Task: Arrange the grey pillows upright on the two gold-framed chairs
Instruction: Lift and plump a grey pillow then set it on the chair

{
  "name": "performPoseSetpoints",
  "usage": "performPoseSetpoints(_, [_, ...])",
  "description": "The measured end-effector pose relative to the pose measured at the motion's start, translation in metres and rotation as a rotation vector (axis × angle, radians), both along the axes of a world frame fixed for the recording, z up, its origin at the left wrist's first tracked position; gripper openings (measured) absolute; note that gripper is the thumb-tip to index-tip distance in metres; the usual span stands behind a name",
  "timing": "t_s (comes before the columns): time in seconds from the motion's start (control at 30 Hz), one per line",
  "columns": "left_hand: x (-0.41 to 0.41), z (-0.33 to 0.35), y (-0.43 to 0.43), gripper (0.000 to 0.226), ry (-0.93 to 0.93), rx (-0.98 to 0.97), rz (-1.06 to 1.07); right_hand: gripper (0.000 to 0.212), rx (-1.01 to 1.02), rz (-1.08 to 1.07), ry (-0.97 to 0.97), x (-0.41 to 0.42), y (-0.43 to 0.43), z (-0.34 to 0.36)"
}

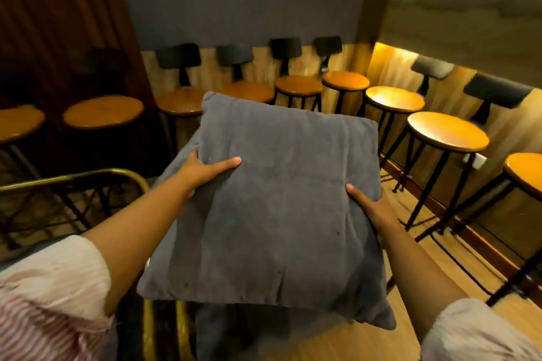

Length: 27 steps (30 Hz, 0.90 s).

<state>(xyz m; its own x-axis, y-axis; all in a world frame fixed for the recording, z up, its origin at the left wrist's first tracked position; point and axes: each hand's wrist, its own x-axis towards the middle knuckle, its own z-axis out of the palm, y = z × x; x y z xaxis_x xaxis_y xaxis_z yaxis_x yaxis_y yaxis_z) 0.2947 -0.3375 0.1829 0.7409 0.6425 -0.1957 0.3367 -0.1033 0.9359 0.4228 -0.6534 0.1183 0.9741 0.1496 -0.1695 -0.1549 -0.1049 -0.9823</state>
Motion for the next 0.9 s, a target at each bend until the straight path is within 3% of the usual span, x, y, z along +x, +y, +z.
performPoseSetpoints(0.1, [-0.059,0.021,0.015,0.113,-0.011,0.025,0.081,0.113,-0.008,0.087,-0.046,-0.032,0.030,0.014])
performPoseSetpoints(0.2, [-0.114,0.035,0.039,0.115,-0.011,0.039,0.162,0.117,0.003,0.185,-0.081,-0.063,0.067,0.027])
performPoseSetpoints(0.43, [-0.248,0.038,0.120,0.113,0.005,0.043,0.360,0.090,0.101,0.386,-0.094,-0.144,0.190,0.034])
performPoseSetpoints(0.6, [-0.336,0.038,0.195,0.116,0.005,0.037,0.425,0.086,0.141,0.401,-0.093,-0.214,0.288,0.026])
performPoseSetpoints(0.7, [-0.379,0.035,0.241,0.116,-0.034,0.076,0.451,0.095,0.162,0.393,-0.036,-0.255,0.343,0.014])
performPoseSetpoints(0.8, [-0.421,0.029,0.284,0.115,-0.011,0.077,0.522,0.086,0.182,0.409,0.054,-0.293,0.394,0.005])
performPoseSetpoints(0.9, [-0.447,0.027,0.318,0.102,0.030,0.020,0.612,0.086,0.173,0.433,0.073,-0.316,0.437,0.002])
